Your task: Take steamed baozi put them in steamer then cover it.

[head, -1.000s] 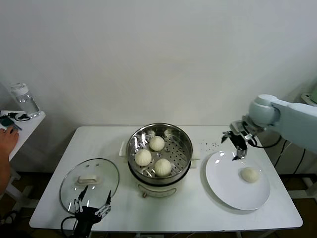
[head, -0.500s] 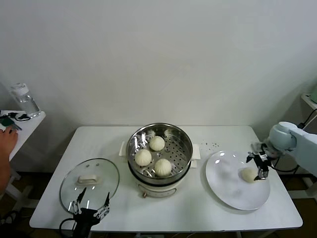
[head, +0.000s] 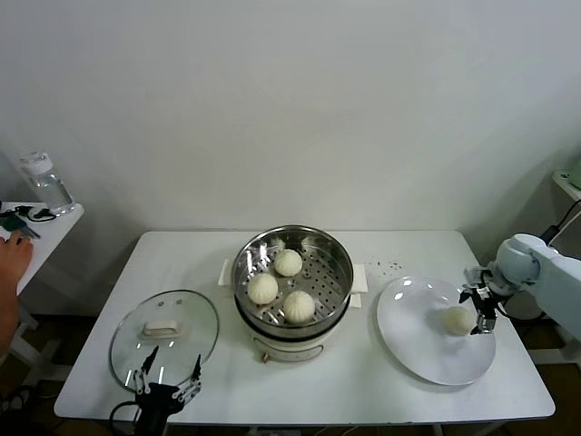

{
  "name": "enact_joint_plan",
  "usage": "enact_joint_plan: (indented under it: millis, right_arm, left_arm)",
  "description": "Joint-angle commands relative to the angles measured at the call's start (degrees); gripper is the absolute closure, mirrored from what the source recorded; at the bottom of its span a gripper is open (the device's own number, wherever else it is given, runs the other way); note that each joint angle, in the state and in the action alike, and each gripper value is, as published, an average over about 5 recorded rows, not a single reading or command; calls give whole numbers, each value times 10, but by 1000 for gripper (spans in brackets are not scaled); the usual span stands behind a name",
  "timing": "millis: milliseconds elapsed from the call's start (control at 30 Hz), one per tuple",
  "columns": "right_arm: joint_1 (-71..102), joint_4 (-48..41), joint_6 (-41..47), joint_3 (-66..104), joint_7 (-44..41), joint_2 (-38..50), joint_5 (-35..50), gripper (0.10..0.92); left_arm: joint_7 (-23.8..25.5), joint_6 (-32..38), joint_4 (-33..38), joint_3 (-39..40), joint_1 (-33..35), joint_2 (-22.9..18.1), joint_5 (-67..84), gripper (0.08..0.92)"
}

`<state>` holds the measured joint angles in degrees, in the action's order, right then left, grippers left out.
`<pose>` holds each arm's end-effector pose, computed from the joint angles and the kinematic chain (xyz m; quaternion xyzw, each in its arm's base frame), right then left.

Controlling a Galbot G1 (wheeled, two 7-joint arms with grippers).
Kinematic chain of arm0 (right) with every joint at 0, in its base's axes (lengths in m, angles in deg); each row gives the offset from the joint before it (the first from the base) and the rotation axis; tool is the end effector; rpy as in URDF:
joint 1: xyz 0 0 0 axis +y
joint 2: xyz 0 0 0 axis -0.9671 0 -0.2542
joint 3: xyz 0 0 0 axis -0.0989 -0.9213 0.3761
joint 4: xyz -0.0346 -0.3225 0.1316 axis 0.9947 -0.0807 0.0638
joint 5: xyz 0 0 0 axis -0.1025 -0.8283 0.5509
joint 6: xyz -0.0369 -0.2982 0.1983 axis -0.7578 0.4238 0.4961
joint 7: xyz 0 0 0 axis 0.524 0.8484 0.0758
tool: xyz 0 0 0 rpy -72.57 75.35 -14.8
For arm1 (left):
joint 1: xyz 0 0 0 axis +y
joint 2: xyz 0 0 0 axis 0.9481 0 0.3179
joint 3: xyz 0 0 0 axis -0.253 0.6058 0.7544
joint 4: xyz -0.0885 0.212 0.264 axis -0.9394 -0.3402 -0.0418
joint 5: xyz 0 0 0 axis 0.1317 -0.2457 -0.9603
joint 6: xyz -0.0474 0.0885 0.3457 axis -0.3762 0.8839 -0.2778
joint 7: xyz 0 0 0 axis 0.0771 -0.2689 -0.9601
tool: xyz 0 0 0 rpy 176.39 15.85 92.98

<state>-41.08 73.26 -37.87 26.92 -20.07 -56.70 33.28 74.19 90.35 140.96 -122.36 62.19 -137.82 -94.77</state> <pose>0.4961 -0.2609 -0.2380 0.4619 -0.5320 0.5104 0.4931 0.1025 0.0559 -0.3577 -0.0197 -0.9822 -0.1392 0.1241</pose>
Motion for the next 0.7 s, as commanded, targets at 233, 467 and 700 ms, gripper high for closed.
enact_joint_plan:
  millis: [233,467,700]
  right_arm:
    - [19,-36,-4,17,-4,-36,-14,203]
    - [14,-26,-5,11,-7,-27,-7,246]
    - [-24,-11,-10,-18,-6,-14,35,278]
  left_arm:
    - [0,0,-2,1,-1,-1,-2,177]
    - [0,2,-2,3,2,-1,-1,177]
    - [0,2,-1,4,2,0,-1,177]
